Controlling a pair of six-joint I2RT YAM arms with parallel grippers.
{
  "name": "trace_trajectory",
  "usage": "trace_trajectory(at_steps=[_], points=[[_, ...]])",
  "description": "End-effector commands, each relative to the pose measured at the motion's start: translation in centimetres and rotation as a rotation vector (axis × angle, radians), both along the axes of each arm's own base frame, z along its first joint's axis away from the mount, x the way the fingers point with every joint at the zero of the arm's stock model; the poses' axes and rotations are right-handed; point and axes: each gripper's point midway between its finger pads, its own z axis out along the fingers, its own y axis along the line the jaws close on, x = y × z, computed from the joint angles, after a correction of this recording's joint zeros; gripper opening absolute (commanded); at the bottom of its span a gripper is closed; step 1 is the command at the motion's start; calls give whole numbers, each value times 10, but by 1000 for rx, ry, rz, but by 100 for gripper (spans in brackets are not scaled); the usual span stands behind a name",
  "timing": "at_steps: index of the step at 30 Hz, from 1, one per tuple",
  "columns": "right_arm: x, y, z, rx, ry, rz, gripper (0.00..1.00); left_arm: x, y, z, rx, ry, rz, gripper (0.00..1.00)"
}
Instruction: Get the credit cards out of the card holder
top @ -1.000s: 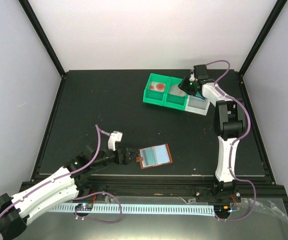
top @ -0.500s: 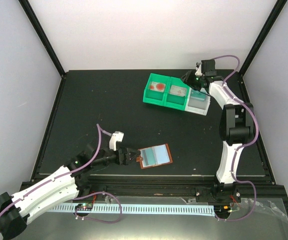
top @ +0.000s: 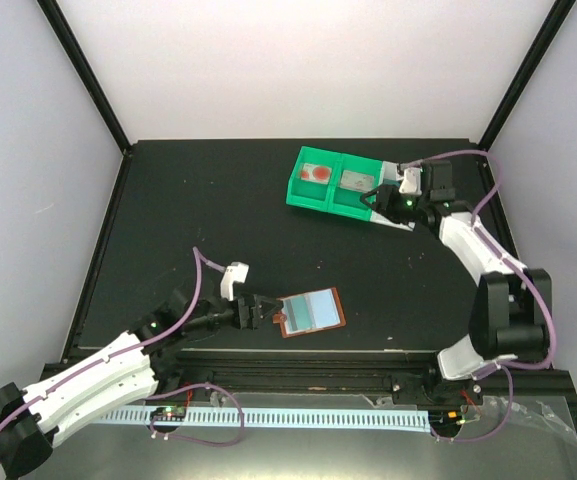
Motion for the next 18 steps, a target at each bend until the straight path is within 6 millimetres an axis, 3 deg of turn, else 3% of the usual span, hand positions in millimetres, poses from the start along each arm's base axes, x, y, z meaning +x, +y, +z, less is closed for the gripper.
trace_trajectory(at_steps=[1,9,18], points=[[-37,4,13,11,-73,75,49,0,-2,6,-22,-8,6,92],[-105,11,-16,21,-50,124,49,8,11,5,89,-71,48,92],[-155,22,-57,-14,-24,150,51,19,30,12,122,-116,160,99]])
